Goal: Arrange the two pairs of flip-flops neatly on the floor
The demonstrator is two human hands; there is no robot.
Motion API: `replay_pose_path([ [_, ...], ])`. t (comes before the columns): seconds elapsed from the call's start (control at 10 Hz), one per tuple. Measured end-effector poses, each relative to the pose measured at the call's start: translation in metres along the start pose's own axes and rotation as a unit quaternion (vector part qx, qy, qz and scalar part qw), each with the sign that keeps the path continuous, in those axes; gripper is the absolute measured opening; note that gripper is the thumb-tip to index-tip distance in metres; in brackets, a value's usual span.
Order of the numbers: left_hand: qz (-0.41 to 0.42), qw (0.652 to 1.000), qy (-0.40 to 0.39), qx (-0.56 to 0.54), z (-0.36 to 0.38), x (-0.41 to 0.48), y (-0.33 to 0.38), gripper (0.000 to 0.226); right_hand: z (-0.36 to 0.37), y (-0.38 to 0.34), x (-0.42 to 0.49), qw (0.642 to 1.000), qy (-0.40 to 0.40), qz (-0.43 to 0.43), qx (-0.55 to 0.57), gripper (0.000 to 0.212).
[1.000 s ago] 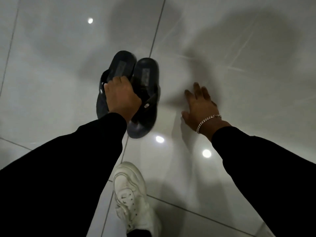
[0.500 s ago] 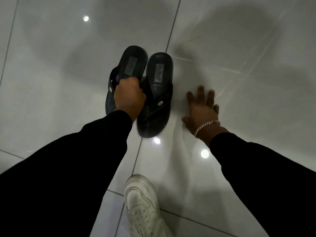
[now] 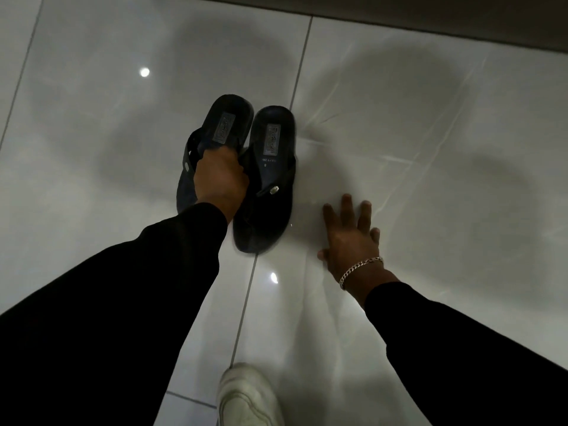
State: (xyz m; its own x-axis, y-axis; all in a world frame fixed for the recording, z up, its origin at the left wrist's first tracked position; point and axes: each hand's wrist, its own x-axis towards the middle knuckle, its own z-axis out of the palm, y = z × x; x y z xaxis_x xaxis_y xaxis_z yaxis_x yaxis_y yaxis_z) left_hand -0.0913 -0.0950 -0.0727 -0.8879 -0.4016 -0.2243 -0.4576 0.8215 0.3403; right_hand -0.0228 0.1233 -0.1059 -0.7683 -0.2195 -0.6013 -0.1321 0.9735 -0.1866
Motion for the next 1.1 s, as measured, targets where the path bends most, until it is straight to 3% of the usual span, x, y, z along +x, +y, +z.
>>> replay_pose_path([
  [0.4, 0.004, 0.999, 0.018, 0.045, 0.001, 0.011, -0.004, 0.027, 0.001, 0.002, 0.000, 1.000, 0.017, 0.000, 0.019, 0.091],
  [1.0, 0.018, 0.997, 0.057, 0.055, -0.005, 0.007, -0.011, 0.028, -0.002, 0.005, -0.001, 0.999, 0.011, -0.007, 0.048, 0.090],
  [1.1, 0.096, 0.992, 0.036, 0.075, -0.009, -0.006, 0.011, 0.027, -0.013, 0.017, -0.009, 0.998, 0.021, -0.021, 0.058, 0.086],
])
